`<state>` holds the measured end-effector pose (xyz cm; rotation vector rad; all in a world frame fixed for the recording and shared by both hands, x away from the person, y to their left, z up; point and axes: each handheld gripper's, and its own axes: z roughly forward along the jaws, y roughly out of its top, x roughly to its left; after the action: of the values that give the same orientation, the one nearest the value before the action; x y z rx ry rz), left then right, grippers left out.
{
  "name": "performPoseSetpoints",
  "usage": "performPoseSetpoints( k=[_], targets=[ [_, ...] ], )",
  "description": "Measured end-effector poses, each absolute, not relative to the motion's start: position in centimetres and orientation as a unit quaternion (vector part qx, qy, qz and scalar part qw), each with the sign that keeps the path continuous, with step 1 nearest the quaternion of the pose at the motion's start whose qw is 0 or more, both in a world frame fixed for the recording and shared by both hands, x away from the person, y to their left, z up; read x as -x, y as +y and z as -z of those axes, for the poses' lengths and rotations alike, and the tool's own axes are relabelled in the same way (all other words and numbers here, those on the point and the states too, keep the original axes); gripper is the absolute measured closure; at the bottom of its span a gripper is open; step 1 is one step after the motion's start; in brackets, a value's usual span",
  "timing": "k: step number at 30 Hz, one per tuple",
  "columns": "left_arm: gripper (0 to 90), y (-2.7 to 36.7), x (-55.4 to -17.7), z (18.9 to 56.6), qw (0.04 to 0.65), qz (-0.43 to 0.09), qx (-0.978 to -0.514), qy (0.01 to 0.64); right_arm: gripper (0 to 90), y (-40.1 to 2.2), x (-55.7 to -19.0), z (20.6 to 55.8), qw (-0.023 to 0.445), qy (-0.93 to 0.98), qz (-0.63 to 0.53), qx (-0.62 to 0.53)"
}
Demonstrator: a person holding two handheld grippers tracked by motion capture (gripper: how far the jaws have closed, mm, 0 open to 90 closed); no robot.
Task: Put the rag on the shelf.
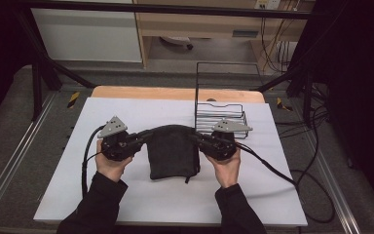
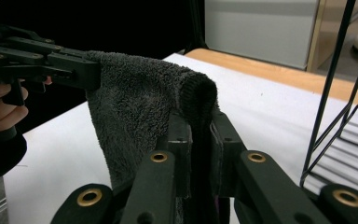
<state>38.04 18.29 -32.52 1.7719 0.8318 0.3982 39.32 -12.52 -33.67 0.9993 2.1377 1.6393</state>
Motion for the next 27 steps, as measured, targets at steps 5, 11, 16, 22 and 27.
performPoseSetpoints(
  k=[5,11,16,22,27],
  targets=[
    [81.0,18.2,-37.8,31.8,0.554,-0.177,-0.737,0.343,81.6,-12.6,-39.0,32.5,0.152,0.735,-0.569,-0.335],
    [81.0,17.9,-37.7,30.8,0.568,-0.186,-0.728,0.335,81.9,-12.9,-38.6,31.3,0.165,0.734,-0.573,-0.325],
    [81.0,17.4,-37.8,30.2,0.579,-0.192,-0.721,0.328,81.9,-13.3,-38.3,30.4,0.178,0.727,-0.579,-0.323],
    [81.0,16.4,-38.1,29.6,0.592,-0.196,-0.712,0.323,81.9,-14.2,-37.9,29.6,0.196,0.714,-0.587,-0.327],
    [81.0,15.6,-38.1,29.0,0.605,-0.202,-0.702,0.315,81.9,-15.0,-37.6,28.9,0.213,0.702,-0.595,-0.328]
  ],
)
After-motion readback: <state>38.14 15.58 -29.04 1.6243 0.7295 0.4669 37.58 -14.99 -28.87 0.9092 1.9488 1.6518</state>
